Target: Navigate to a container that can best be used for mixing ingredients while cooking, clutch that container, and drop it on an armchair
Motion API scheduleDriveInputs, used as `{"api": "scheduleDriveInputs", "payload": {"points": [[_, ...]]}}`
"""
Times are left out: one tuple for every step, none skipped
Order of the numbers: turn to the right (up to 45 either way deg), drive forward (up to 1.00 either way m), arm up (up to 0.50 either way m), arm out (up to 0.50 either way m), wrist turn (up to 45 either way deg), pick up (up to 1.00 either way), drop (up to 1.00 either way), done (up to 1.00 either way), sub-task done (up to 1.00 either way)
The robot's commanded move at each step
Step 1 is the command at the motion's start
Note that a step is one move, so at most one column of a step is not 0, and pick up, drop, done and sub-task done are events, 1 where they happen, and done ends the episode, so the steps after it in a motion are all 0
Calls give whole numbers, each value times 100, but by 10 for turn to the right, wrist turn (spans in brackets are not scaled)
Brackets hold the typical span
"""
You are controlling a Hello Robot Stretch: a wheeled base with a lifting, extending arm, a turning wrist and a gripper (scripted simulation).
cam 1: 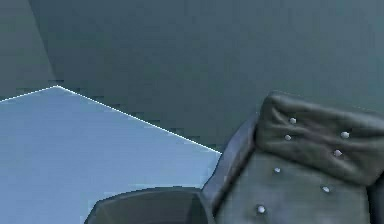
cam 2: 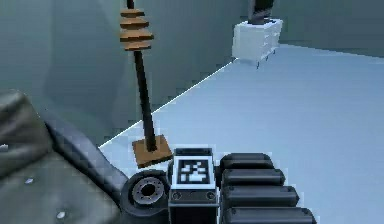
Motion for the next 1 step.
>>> {"api": "scheduleDriveInputs", "payload": {"points": [[-120, 0, 0, 0, 0, 0, 0, 0, 0]]}}
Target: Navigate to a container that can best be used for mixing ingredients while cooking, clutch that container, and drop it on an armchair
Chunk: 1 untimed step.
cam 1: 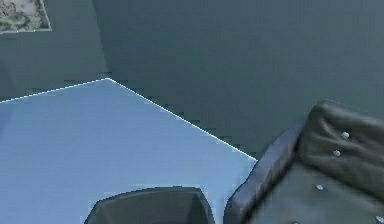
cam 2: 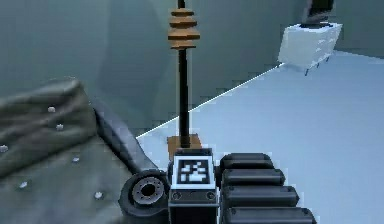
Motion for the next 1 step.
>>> {"api": "scheduleDriveInputs", "payload": {"points": [[450, 0, 0, 0, 0, 0, 0, 0, 0]]}}
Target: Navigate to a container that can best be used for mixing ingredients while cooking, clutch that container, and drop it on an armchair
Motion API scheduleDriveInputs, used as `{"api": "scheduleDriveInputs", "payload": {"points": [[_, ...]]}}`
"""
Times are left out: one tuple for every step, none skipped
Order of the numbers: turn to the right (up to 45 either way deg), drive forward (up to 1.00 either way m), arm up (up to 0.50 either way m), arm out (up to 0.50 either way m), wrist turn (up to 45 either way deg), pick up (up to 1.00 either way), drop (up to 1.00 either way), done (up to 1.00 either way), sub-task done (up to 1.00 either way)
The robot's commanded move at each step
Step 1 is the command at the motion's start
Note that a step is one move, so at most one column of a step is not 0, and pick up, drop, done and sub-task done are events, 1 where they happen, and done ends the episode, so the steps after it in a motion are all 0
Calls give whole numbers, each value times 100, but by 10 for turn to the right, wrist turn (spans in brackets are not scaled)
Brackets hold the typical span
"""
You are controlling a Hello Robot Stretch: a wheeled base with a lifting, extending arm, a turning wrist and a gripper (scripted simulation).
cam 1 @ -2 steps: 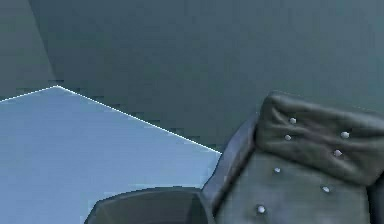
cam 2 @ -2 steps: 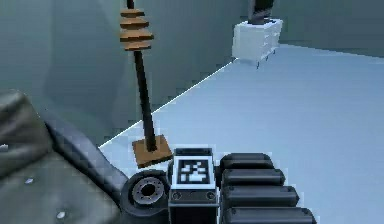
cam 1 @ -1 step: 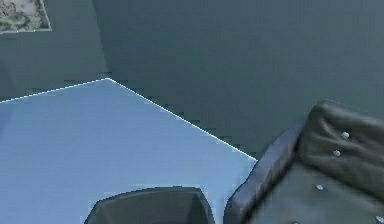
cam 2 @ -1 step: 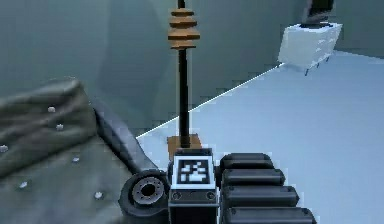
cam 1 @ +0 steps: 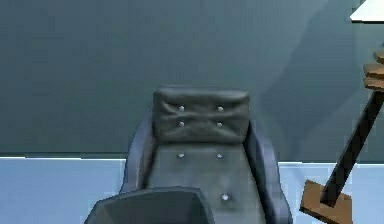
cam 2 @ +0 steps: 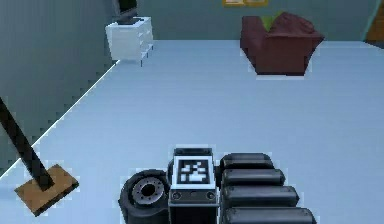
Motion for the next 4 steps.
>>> {"api": "scheduleDriveInputs", "payload": {"points": [[450, 0, 0, 0, 0, 0, 0, 0, 0], [30, 0, 0, 0, 0, 0, 0, 0, 0], [-450, 0, 0, 0, 0, 0, 0, 0, 0], [-390, 0, 0, 0, 0, 0, 0, 0, 0]]}}
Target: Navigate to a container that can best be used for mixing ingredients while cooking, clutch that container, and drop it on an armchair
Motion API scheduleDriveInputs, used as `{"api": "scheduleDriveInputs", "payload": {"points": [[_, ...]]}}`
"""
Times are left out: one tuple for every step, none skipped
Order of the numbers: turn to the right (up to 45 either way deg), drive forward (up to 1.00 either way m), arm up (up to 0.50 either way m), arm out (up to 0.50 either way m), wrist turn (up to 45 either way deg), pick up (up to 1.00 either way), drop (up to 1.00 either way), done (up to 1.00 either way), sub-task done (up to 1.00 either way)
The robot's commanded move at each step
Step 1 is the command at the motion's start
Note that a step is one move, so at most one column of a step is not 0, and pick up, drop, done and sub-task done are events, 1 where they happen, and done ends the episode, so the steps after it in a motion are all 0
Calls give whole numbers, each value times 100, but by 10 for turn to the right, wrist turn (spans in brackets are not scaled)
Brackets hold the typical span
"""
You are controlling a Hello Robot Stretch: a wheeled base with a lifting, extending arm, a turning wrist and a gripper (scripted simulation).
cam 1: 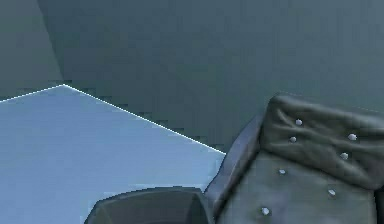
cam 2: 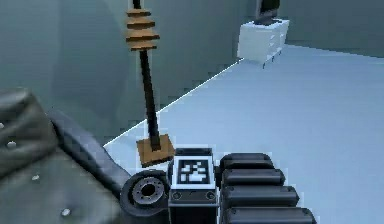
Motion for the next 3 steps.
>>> {"api": "scheduleDriveInputs", "payload": {"points": [[90, 0, 0, 0, 0, 0, 0, 0, 0], [0, 30, 0, 0, 0, 0, 0, 0, 0], [450, 0, 0, 0, 0, 0, 0, 0, 0]]}}
